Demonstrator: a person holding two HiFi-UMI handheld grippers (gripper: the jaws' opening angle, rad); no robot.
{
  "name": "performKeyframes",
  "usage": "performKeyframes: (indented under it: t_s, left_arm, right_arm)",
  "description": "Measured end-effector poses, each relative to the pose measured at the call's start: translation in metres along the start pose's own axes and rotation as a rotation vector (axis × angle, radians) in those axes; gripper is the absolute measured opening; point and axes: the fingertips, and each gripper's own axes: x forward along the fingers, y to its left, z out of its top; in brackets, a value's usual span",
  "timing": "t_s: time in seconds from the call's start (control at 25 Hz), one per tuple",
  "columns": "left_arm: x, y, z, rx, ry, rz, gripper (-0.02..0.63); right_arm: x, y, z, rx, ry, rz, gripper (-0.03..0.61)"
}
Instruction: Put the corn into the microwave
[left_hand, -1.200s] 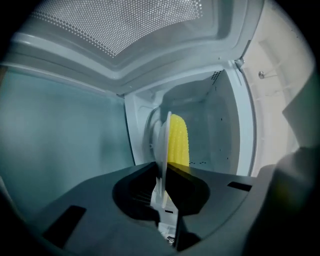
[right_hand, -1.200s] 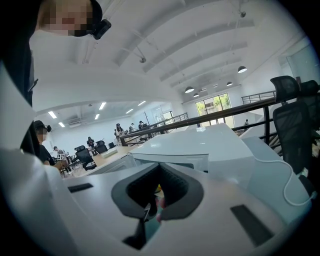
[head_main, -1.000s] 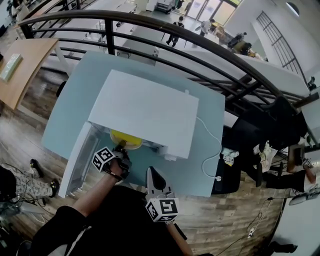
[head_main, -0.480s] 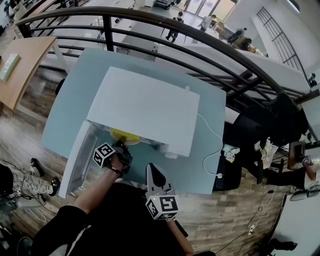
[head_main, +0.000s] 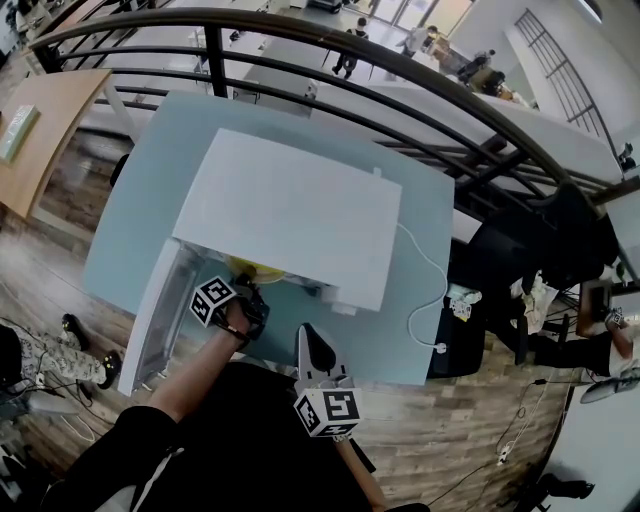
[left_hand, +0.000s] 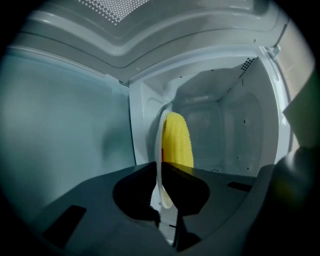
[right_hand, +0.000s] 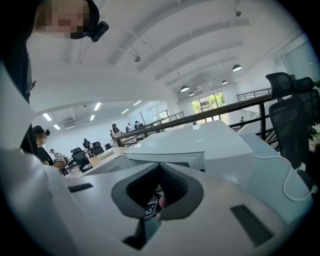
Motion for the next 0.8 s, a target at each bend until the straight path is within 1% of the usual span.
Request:
performKeyframes:
  t_s: [0.16,0.28,0.48,0.6,0.8]
  left_arm:
    - [0.0029,-0.0028,-0.0026,0.055,0.018,-0.005,0.029]
    - [0.0036,-0.0051,-0.0056,0.078,0.024,-0.008,0.031]
    - [0.0035,-0.0035,-0.0048,0.124,0.041,0.024,0.034]
    - [0.0019,0.0009,-0.0025,0.133,0.042,0.051,0.074]
    - [0.0031,0.0043,-0.0009,0.15,0.048,0.079,0.11]
  right_arm:
    - [0.0003,0.002,-0.0011,-0.001,0.002,0.002,0.009]
    - [0.001,0.002,-0.0011,0.0,0.007,0.004,0.009]
    - [0.0018,0.0022,-0.0027,0.001,0.012,0.005,0.009]
    - [0.0022,0.0021,-0.0038,0.007,0.014,0.008,0.009]
    - [0.0021,-0.0002,-0.0065,0.018,0.018,0.009,0.009]
